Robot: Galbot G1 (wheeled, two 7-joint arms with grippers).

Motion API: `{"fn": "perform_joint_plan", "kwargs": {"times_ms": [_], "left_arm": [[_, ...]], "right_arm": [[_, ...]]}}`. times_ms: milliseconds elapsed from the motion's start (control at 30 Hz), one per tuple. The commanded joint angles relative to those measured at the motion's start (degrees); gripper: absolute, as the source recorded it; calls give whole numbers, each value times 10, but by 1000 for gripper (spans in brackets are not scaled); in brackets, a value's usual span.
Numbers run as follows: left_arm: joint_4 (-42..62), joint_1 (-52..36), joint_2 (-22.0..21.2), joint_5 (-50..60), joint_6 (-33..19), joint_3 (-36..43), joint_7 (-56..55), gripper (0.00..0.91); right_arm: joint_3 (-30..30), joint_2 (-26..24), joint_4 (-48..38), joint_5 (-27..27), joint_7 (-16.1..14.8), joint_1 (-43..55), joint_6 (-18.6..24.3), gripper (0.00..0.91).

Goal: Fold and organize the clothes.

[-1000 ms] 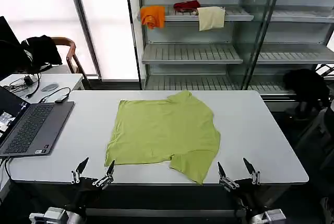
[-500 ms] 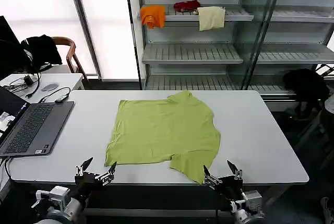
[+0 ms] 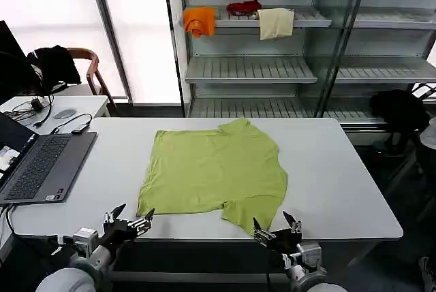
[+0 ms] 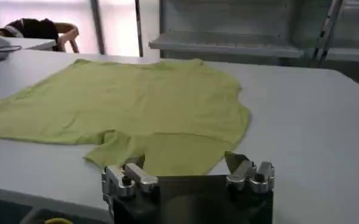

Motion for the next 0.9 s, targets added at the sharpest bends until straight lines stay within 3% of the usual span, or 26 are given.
{"fn": "perform_joint_plan", "kwargs": {"times_ms": [33, 400, 467, 500, 533, 567, 600, 633, 733, 767, 867, 900], "left_arm": [[38, -29, 1, -7, 11, 4, 6, 907], [51, -35, -4, -5, 11, 10, 16, 766], [54, -38, -4, -6, 10, 12, 17, 655], [55, -38, -4, -6, 10, 12, 17, 514], [56, -39, -5, -5, 10, 13, 17, 443], [57, -40, -5, -5, 10, 14, 17, 292], [57, -41, -6, -5, 10, 15, 17, 212], [57, -41, -6, -5, 10, 16, 17, 30], [58, -39, -7, -2, 8, 17, 22, 20], [58, -39, -6, -2, 7, 17, 23, 10], [57, -38, -5, 1, -1, 17, 28, 10], [55, -38, -4, 1, -3, 17, 30, 10]], "right_arm": [[-35, 9, -24, 9, 20, 23, -12, 806], [-53, 16, -44, 10, 30, 22, -12, 655], [-54, 17, -48, 9, 30, 26, -12, 615], [-55, 18, -50, 10, 30, 29, -12, 574], [-55, 18, -52, 9, 30, 32, -12, 534], [-56, 19, -54, 9, 31, 35, -12, 474], [-56, 20, -56, 9, 31, 37, -12, 443], [-56, 20, -57, 9, 31, 39, -12, 403], [-57, 20, -57, 8, 30, 41, -11, 232], [-57, 20, -57, 8, 30, 41, -11, 212], [-57, 20, -55, 3, 29, 43, -11, 20], [-57, 20, -53, 2, 28, 44, -11, 0]]}}
